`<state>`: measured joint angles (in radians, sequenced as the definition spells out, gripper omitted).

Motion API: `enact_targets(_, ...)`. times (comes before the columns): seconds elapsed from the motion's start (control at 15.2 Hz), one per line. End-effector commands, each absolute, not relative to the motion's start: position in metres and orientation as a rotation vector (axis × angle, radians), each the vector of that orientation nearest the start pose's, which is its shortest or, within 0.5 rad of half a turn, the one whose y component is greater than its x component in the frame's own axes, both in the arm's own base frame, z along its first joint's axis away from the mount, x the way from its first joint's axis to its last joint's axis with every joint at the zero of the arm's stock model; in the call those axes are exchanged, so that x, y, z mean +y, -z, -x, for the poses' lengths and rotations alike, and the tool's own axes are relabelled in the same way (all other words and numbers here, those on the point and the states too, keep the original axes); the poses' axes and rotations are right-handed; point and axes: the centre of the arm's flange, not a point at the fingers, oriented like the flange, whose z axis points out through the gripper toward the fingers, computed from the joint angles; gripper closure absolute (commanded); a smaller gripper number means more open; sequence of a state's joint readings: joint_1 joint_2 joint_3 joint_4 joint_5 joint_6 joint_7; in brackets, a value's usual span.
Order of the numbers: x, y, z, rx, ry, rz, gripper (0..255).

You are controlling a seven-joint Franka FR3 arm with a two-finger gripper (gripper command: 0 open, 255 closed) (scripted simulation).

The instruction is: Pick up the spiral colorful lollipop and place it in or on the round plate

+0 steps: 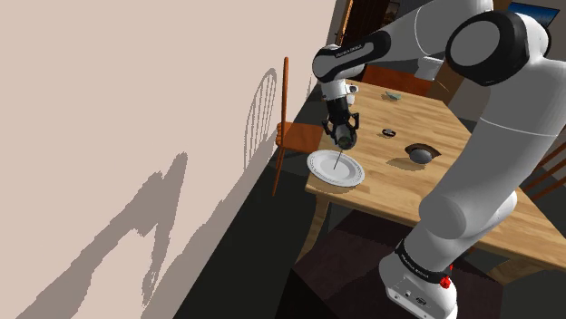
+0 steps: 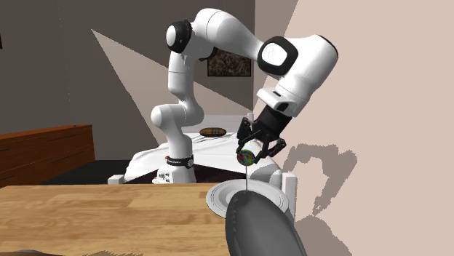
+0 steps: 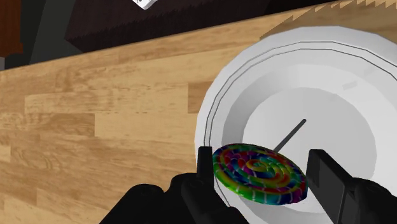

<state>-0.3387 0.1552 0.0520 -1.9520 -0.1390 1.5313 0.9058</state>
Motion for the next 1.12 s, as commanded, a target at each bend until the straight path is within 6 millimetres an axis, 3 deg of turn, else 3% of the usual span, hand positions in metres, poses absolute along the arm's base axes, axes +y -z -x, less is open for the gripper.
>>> enact_targets(0.0, -0.162, -0.370, -0.493, 1.815, -0.869, 2.785, 255)
enact_targets(0.13, -0.162, -0.370, -0.493, 1.815, -0.869, 2.785, 255)
enact_targets(0.2, -0.162, -0.370, -0.493, 1.815, -0.869, 2.785, 0)
enact_targets(0.53, -0.162, -0.370, -0.493, 1.815, -0.869, 2.785, 0)
enact_targets(0.79, -0.163, -0.412, -0.521, 1.815, -0.869, 2.785, 0)
enact_targets(1.06, -0.163, -0.412, -0.521, 1.815, -0.869, 2.785, 0)
